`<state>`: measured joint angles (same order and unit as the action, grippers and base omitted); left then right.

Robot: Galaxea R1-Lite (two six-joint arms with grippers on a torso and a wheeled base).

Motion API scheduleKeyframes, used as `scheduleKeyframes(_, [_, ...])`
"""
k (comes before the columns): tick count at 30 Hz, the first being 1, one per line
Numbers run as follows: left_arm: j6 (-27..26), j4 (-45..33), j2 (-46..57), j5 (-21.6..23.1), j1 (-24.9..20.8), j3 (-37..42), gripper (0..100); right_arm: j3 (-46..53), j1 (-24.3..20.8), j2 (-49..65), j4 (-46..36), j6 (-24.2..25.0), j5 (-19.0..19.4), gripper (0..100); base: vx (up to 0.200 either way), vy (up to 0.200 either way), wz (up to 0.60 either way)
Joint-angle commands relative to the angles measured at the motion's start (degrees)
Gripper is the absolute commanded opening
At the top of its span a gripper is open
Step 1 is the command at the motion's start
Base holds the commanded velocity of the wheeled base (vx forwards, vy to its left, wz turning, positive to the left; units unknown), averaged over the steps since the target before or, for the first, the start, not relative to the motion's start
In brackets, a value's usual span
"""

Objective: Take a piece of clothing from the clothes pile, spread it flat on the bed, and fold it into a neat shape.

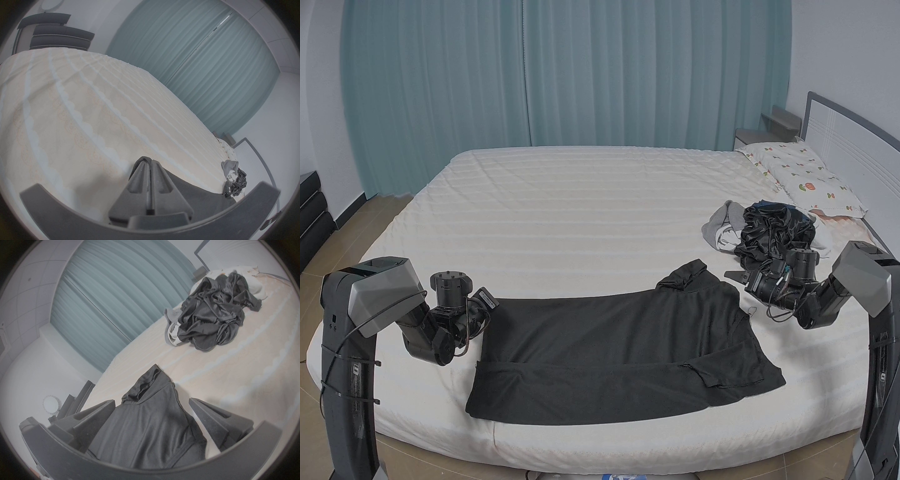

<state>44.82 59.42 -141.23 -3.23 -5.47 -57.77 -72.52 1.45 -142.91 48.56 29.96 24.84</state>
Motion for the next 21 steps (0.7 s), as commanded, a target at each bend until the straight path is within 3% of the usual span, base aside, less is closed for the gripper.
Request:
scheduleKeyframes(1, [1.05, 0.09, 0.95, 0.15, 0.11, 0.99, 0, -11.59, -1.98, -6.33, -6.37, -0.43, -4.63, 100, 0.000, 0.000, 0.00])
scheduleKeyframes(4, [1.05, 0.00, 0.87, 0.15, 0.11, 0.99, 0, -14.93, -2.24, -7.82, -9.36, -0.52, -5.77, 100, 0.000, 0.000, 0.00])
scheduleKeyframes(5, [1.05, 0.09, 0.52, 0.33, 0.11, 0.99, 0, -18.27, -2.51, -8.26, -15.42, -0.61, -7.18, 100, 0.000, 0.000, 0.00])
scheduleKeyframes(9, [1.05, 0.00, 0.34, 0.42, 0.11, 0.99, 0, -22.14, -2.77, -8.88, -21.13, -0.61, -7.09, 100, 0.000, 0.000, 0.00])
scheduleKeyframes(21, [1.05, 1.23, 0.34, 0.33, 0.11, 1.70, 0, -30.05, -3.21, -13.10, -23.07, -0.17, -7.18, 100, 0.000, 0.000, 0.00])
